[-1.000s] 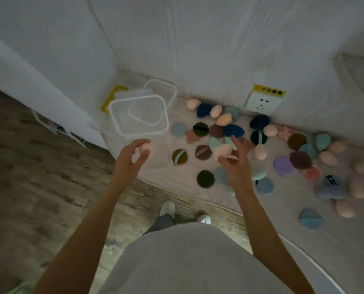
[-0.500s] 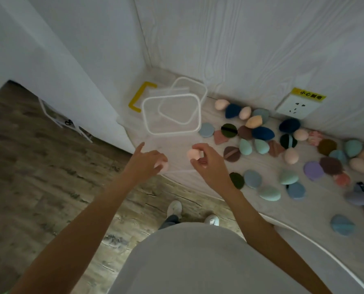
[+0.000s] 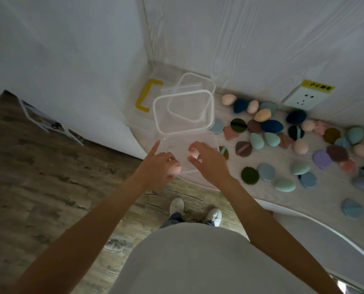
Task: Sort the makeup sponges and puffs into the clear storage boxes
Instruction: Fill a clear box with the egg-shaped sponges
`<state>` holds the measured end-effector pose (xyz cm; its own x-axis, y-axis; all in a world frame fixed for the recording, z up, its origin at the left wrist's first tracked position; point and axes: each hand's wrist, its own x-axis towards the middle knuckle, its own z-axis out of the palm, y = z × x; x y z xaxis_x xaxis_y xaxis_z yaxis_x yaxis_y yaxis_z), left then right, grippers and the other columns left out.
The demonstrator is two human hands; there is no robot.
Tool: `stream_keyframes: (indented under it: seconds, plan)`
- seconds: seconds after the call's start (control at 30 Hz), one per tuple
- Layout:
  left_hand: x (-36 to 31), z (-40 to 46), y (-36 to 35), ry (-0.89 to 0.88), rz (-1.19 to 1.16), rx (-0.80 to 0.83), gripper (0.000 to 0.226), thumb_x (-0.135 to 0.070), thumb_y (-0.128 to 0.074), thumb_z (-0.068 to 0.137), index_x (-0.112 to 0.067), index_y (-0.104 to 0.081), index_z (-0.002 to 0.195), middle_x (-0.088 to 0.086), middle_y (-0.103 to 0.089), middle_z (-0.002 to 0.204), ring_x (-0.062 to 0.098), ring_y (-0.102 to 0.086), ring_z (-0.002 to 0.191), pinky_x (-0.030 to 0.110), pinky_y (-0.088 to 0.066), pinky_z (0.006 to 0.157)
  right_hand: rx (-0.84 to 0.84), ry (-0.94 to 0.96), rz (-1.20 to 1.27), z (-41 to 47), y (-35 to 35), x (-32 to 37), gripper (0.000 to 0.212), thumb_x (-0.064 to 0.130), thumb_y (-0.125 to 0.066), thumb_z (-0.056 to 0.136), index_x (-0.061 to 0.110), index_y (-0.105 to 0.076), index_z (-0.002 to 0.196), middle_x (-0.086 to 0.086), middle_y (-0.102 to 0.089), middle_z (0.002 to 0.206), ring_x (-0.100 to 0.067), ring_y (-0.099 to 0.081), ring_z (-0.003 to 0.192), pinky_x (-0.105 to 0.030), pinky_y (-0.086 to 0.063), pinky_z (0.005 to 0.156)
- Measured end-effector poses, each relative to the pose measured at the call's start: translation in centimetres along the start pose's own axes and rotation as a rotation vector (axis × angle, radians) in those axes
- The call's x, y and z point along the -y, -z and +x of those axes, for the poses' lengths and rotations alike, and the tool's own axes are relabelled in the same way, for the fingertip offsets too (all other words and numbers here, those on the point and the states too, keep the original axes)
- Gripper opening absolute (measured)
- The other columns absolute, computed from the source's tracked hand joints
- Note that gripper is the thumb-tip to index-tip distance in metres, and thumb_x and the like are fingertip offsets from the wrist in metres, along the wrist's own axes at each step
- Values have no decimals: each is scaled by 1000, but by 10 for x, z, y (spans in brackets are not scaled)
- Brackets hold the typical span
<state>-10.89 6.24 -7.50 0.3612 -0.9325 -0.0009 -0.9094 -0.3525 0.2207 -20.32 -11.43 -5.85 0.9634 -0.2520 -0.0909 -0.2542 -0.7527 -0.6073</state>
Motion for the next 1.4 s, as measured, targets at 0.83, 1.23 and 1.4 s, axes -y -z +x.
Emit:
stream_keyframes:
  seconds: [0.83, 1.23, 1.4]
  plan:
    - [-15, 11, -9, 57, 33, -37, 46, -23, -77, 56, -19, -64, 100, 0, -68, 91, 25, -61, 89, 53, -33, 101, 270, -152, 165, 9, -5, -8, 31, 7, -44, 93, 10, -46, 124, -6, -68, 108, -21, -62, 98, -28, -48, 82]
    - [-33, 26, -8, 130, 14, -79, 28, -24, -76, 66, -15, -63, 89, 2, -66, 88, 23, -61, 77, 39, -42, 85, -208, -448, -374, 7, 71, -116, 32, 21, -52, 92, 12, -52, 122, -15, -52, 121, -33, -44, 112, -38, -36, 93]
    - [-37, 29, -6, 195, -20, -73, 29, -23, -77, 63, -16, -61, 87, -1, -66, 87, 23, -61, 77, 40, -39, 83, -112, -452, -473, 9, 66, -142, 36, 25, -54, 90, 8, -47, 120, -19, -54, 116, -36, -47, 108, -40, -36, 90]
